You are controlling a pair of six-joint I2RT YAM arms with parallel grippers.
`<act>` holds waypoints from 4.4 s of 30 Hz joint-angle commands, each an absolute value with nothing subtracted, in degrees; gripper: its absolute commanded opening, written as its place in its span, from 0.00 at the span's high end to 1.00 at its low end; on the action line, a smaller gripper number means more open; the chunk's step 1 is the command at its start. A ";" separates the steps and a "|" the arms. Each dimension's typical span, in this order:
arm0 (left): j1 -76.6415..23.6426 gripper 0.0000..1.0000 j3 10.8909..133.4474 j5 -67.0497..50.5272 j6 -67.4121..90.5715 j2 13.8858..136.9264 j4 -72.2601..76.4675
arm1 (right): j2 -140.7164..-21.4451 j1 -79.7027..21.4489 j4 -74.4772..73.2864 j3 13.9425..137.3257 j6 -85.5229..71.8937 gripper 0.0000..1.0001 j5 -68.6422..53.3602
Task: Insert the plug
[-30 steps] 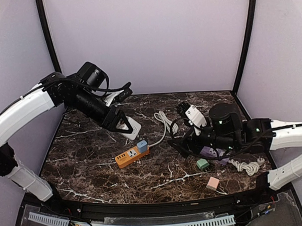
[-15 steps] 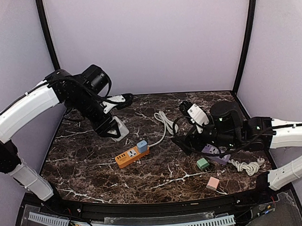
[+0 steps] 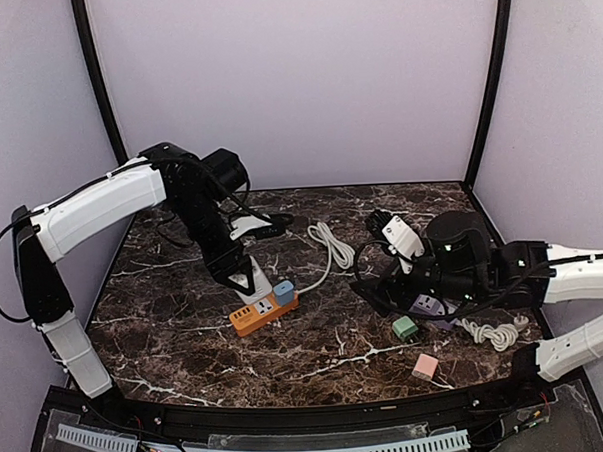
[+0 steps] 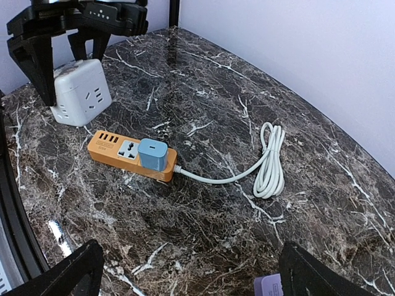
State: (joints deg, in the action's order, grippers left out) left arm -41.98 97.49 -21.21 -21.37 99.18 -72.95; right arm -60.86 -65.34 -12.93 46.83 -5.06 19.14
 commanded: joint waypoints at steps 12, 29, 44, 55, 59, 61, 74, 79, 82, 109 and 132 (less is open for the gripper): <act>-39.57 0.99 101.00 -24.15 -22.30 108.84 -71.65 | -56.82 -64.96 -11.50 44.64 -4.48 0.01 16.41; -39.29 0.99 100.51 -18.42 -23.33 113.59 -70.98 | -54.80 -65.02 -10.85 44.21 -4.92 0.01 13.45; -39.29 0.99 98.63 -17.50 -23.61 114.39 -69.62 | -53.88 -65.01 -12.50 44.56 -5.70 0.01 13.18; -39.28 0.99 97.87 -15.68 -23.28 115.04 -68.66 | -53.03 -65.02 -13.16 44.26 -6.31 0.01 13.35; -39.29 0.99 97.86 -15.54 -23.14 115.25 -68.11 | -52.79 -65.00 -13.22 44.04 -6.57 0.01 13.45; -39.29 0.99 97.90 -15.63 -23.06 115.33 -67.73 | -52.72 -65.04 -13.36 43.95 -6.74 0.02 13.52; -39.29 0.99 98.07 -14.98 -23.12 116.08 -66.40 | -52.35 -64.98 -13.67 43.68 -7.27 0.02 13.61; -39.23 0.99 97.88 -13.94 -23.29 116.19 -66.46 | -52.29 -65.03 -13.80 43.51 -7.38 0.01 13.80; -39.28 0.99 97.77 -13.51 -22.75 116.32 -66.09 | -52.29 -65.02 -13.80 43.33 -7.39 0.01 13.79; -41.91 0.99 94.02 -10.43 -15.93 115.84 -63.41 | -52.87 -65.02 -13.78 42.89 -8.69 0.01 14.10; -44.35 0.99 92.09 -1.43 -11.86 116.11 -59.97 | -54.55 -65.04 -13.87 43.45 -10.54 0.01 12.66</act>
State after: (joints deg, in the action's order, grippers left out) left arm -43.81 95.13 -6.72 -13.23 115.63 -62.61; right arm -53.84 -65.30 -13.98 43.57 -9.47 13.34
